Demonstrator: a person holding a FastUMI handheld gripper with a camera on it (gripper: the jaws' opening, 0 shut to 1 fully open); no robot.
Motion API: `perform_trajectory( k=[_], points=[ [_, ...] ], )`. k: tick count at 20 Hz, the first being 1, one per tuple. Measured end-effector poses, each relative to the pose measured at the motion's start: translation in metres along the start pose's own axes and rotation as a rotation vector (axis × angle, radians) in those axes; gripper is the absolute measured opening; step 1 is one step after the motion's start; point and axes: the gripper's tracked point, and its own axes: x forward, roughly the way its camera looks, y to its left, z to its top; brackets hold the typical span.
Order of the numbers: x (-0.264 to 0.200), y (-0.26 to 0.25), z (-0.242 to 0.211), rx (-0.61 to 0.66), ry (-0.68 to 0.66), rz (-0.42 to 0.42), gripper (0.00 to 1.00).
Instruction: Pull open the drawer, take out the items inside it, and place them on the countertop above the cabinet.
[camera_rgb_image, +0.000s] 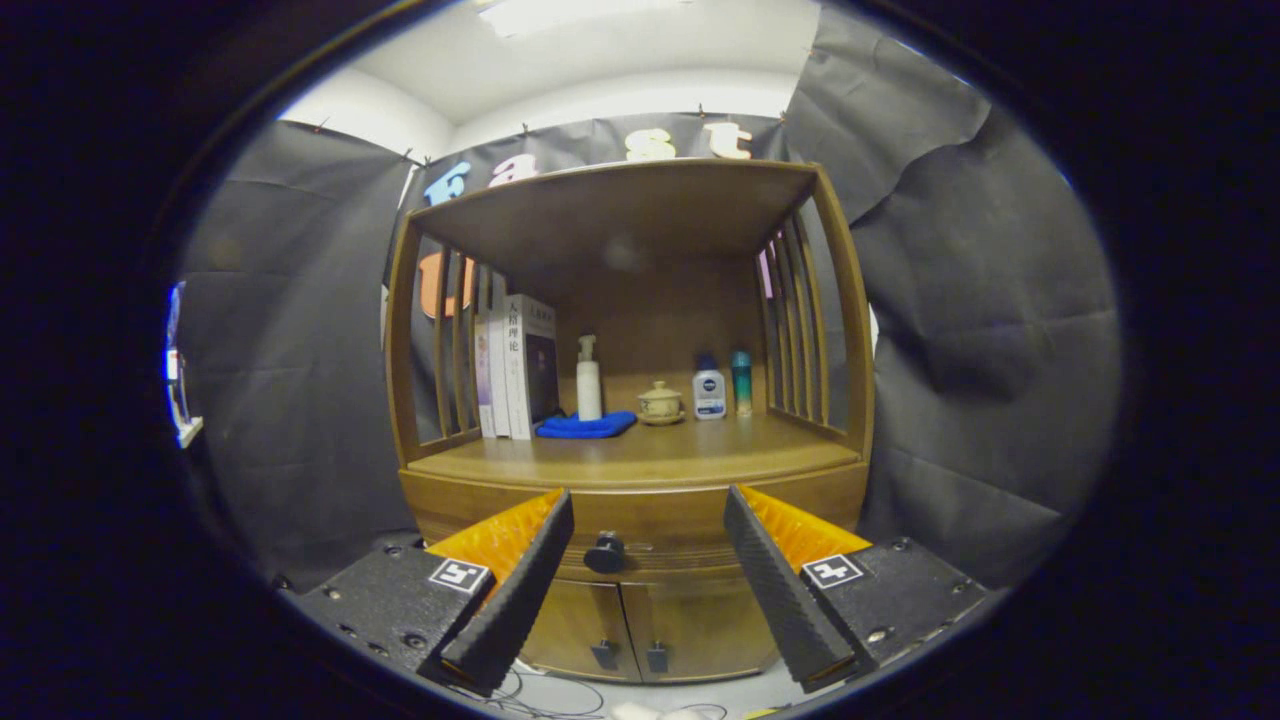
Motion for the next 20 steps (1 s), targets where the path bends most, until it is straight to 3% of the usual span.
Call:
perform_trajectory(
  k=[4, 14, 20],
  points=[
    [-0.002, -0.008, -0.015, -0.014, 0.025, -0.034, 0.99],
    [-0.016, -0.009, 0.012, 0.001, -0.040, -0.032, 0.99],
    [0.006, 0.008, -0.015, 0.002, 0.005, -0.023, 0.99]
  ],
)
